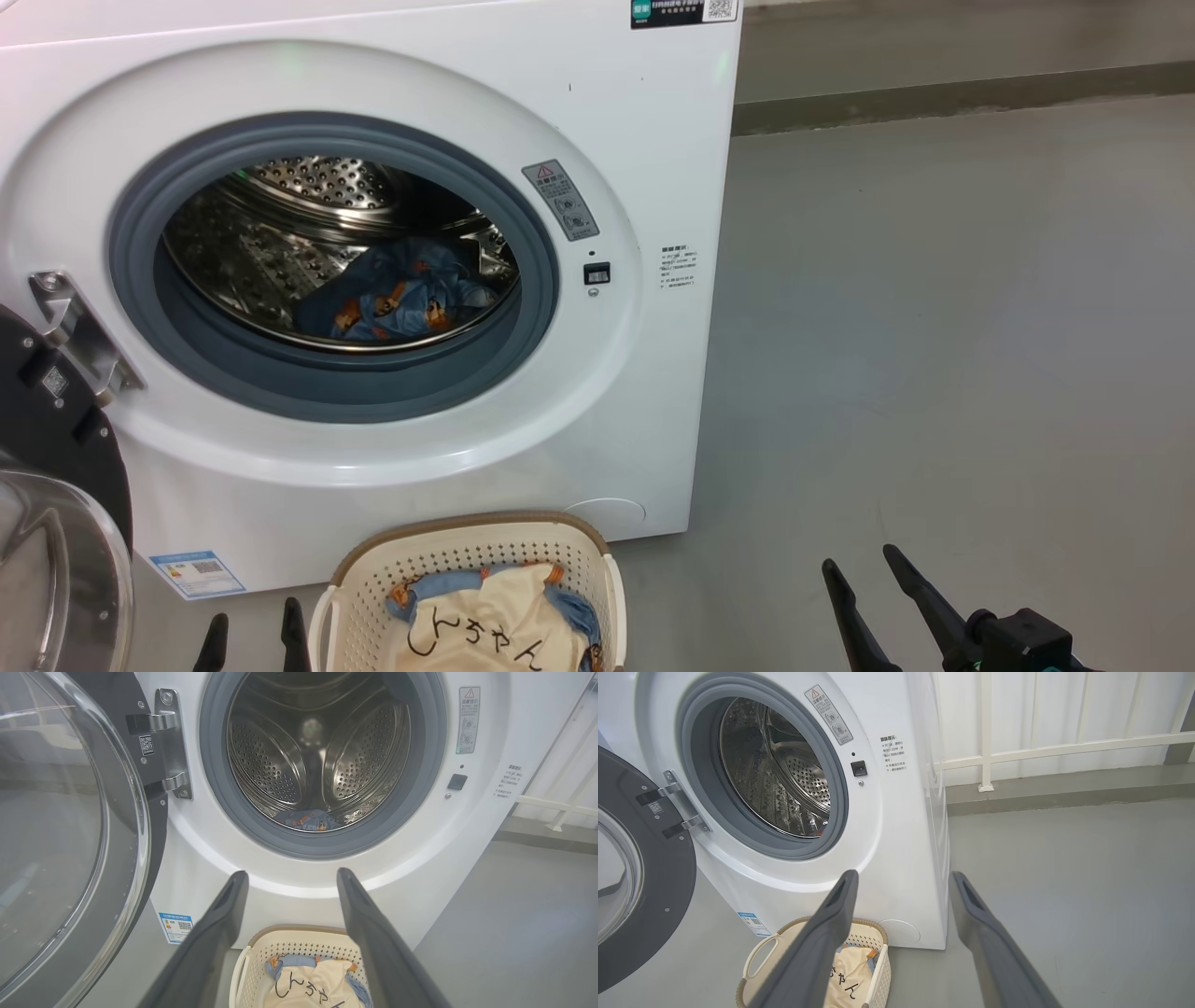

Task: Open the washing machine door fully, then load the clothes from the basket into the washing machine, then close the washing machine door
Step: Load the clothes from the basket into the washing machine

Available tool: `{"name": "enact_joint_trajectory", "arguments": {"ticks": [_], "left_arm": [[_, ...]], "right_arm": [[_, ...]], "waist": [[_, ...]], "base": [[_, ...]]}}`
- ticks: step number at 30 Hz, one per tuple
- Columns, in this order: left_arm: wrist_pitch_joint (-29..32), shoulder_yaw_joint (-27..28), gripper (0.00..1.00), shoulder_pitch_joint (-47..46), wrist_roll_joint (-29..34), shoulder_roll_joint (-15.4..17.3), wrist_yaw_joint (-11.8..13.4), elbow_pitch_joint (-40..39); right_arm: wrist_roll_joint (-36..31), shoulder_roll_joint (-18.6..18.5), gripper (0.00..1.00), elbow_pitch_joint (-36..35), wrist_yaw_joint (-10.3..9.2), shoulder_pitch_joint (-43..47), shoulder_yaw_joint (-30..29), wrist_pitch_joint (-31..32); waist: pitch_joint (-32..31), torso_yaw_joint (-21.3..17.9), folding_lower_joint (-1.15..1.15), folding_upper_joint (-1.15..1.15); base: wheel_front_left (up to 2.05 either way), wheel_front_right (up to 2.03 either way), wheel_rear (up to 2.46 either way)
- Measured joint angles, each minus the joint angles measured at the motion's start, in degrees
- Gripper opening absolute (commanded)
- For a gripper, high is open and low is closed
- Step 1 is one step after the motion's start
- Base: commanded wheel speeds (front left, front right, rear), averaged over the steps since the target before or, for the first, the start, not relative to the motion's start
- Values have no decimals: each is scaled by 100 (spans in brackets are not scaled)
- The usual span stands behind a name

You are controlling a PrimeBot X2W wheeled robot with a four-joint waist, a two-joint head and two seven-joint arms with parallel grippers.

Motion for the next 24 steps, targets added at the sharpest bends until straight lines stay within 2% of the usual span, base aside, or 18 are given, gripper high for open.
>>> {"name": "enact_joint_trajectory", "arguments": {"ticks": [24], "left_arm": [[0, 7, 100, 4, 1, 0, 3, -2]], "right_arm": [[0, -8, 100, 0, 0, 1, 18, 0]], "waist": [[9, 46, 0, 0]], "base": [[0, 0, 0]]}}
